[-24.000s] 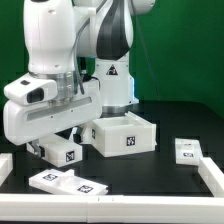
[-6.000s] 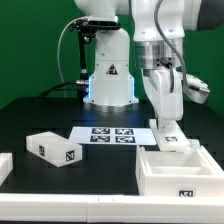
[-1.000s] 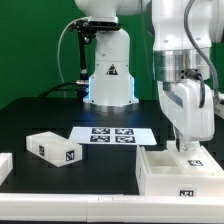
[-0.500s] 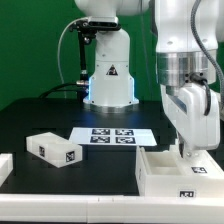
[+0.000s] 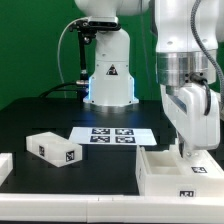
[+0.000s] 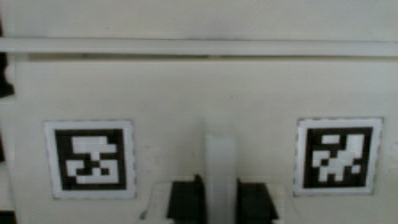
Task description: Assemble cabinet
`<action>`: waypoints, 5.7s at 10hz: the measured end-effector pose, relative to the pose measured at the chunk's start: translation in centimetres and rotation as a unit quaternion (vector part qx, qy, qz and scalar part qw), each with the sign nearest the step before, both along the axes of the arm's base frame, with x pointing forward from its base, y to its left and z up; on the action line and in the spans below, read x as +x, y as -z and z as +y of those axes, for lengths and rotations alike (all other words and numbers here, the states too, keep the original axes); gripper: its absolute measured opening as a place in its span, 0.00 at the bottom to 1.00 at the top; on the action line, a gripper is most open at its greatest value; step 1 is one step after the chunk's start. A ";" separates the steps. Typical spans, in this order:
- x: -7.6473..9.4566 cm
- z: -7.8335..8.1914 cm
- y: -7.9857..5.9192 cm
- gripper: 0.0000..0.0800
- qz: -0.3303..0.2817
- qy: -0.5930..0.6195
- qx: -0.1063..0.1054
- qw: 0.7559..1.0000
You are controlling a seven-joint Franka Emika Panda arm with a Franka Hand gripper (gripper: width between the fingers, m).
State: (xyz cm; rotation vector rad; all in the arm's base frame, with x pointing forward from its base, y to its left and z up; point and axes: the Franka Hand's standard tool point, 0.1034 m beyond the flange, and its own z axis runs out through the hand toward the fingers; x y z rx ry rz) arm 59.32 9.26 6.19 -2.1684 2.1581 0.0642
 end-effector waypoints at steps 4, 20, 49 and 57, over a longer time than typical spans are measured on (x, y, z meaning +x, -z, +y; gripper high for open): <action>-4.0 1.7 -2.2 0.58 0.006 0.013 0.015 1.000; -17.2 6.3 1.1 1.00 0.096 0.087 -0.009 0.992; -16.6 4.3 1.4 0.08 0.020 -0.106 -0.011 0.994; -13.5 1.3 0.2 0.08 -0.068 -0.569 -0.053 0.818</action>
Offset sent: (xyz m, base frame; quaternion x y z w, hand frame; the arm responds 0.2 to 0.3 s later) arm -0.0657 0.0254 0.0152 -0.0200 -0.0024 0.0350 0.9992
